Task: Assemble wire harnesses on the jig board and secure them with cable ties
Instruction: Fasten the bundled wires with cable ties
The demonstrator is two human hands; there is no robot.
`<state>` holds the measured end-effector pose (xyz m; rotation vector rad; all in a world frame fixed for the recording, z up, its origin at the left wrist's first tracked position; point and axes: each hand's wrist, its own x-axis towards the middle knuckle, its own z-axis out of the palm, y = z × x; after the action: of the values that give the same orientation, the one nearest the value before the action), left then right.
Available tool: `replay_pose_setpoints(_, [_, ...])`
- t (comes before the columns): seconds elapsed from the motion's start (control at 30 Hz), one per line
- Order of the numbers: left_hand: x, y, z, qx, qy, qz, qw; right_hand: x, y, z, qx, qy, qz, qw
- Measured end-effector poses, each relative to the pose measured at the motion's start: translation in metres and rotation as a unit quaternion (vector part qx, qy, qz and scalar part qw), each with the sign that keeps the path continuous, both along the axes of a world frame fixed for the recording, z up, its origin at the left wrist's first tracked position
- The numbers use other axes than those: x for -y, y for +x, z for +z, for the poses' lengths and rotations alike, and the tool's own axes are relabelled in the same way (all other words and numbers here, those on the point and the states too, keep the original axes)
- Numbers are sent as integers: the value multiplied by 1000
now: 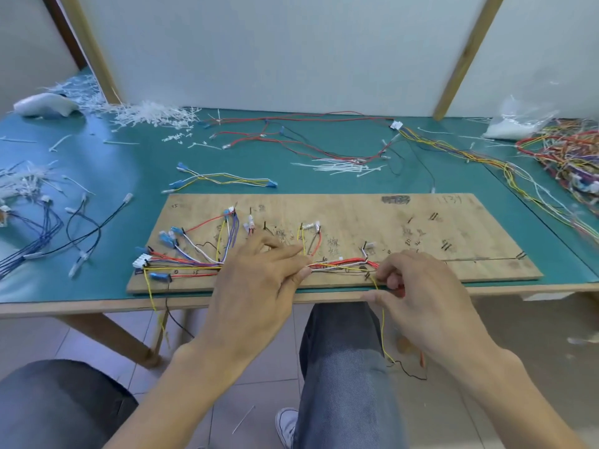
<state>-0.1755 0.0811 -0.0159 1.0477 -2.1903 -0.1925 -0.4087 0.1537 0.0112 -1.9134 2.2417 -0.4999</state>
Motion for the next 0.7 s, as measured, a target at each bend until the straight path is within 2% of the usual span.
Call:
replay_pose_setpoints(0.13, [-1, -5, -4, 19, -17, 8, 1000, -2, 1, -5, 9, -23, 1, 1000])
replay_pose_setpoints(0.37, [-4, -8, -9, 54, -51, 27, 997, -3, -2, -1, -96, 8, 39, 995])
replay_pose_setpoints(0.57, [-7, -12, -11, 47, -49, 47, 997, 20, -11, 9, -71, -30, 7, 997])
replay_pose_setpoints(0.7, [-11, -14, -8, 62, -48, 58, 995, 30, -9, 10, -105, 5, 14, 994])
